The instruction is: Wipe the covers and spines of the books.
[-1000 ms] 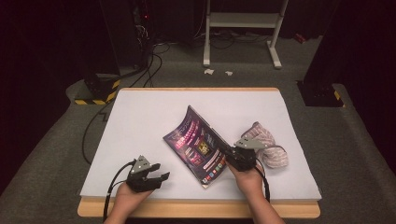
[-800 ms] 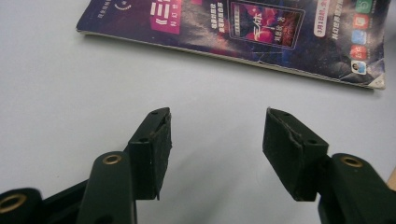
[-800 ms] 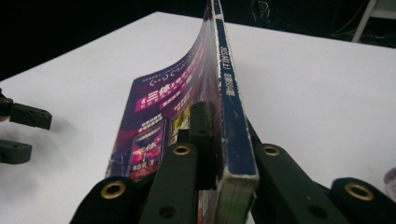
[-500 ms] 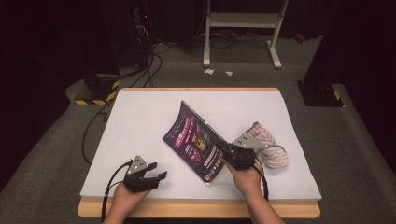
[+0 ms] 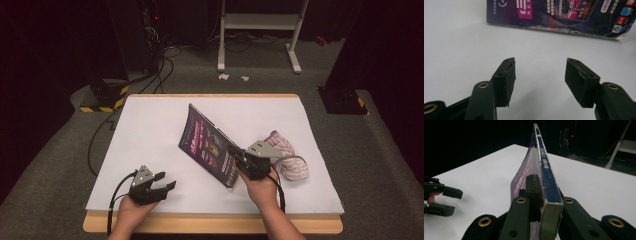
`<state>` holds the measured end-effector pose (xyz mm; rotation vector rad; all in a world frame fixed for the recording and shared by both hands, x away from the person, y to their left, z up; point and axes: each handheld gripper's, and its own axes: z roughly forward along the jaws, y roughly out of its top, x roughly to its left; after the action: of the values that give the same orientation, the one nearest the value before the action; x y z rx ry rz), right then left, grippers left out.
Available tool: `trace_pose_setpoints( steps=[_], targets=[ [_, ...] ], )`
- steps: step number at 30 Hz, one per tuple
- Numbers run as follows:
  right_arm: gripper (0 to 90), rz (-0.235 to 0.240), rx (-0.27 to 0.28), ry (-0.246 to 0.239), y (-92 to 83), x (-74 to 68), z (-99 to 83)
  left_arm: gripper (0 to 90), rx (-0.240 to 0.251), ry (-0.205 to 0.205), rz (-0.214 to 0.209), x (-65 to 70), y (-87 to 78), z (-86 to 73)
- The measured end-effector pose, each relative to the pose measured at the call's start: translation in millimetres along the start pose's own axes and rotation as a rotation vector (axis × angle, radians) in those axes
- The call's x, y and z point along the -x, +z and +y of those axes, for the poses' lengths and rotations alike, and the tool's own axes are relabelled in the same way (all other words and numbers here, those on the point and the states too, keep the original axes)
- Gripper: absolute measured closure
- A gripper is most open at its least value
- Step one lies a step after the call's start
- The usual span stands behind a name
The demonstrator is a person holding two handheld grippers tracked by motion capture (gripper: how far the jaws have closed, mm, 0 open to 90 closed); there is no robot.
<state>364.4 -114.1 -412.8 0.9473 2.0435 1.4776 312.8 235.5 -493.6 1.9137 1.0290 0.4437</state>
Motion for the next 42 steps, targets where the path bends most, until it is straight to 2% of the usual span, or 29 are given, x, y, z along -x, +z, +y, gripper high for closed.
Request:
trace_pose_setpoints(
  steps=[8,12,21,26,29,31,35,42],
  targets=[
    [84.4,-0.034,0.029,0.004,-0.4,5.7,11.6,41.9,0.014,-0.008,0.009,-1.9,-2.5,0.9],
    [84.4,-0.069,0.041,0.009,-0.6,11.3,17.0,41.8,0.016,-0.014,0.012,-3.3,-3.5,0.7],
    [84.4,-0.157,0.079,0.038,-10.3,36.7,26.7,41.9,0.019,-0.019,0.017,-5.7,-5.0,0.4],
    [84.4,-0.213,0.083,0.043,-16.3,49.0,25.1,41.9,0.015,-0.013,0.015,-5.3,-4.2,0.3],
    [84.4,-0.233,0.066,0.026,-15.2,48.4,19.4,42.0,0.010,-0.016,0.014,-4.9,-3.0,0.1],
    [84.3,-0.232,0.056,0.017,-13.0,45.5,14.3,42.0,0.006,-0.015,0.009,-4.4,-2.0,-0.1],
    [84.3,-0.186,0.059,0.014,-10.6,36.9,10.0,42.0,-0.007,-0.005,0.003,-2.8,0.1,-0.4],
    [84.2,-0.131,0.058,0.008,-2.4,19.6,5.8,42.1,-0.009,-0.003,0.002,-2.5,0.6,-0.7]
  ],
)
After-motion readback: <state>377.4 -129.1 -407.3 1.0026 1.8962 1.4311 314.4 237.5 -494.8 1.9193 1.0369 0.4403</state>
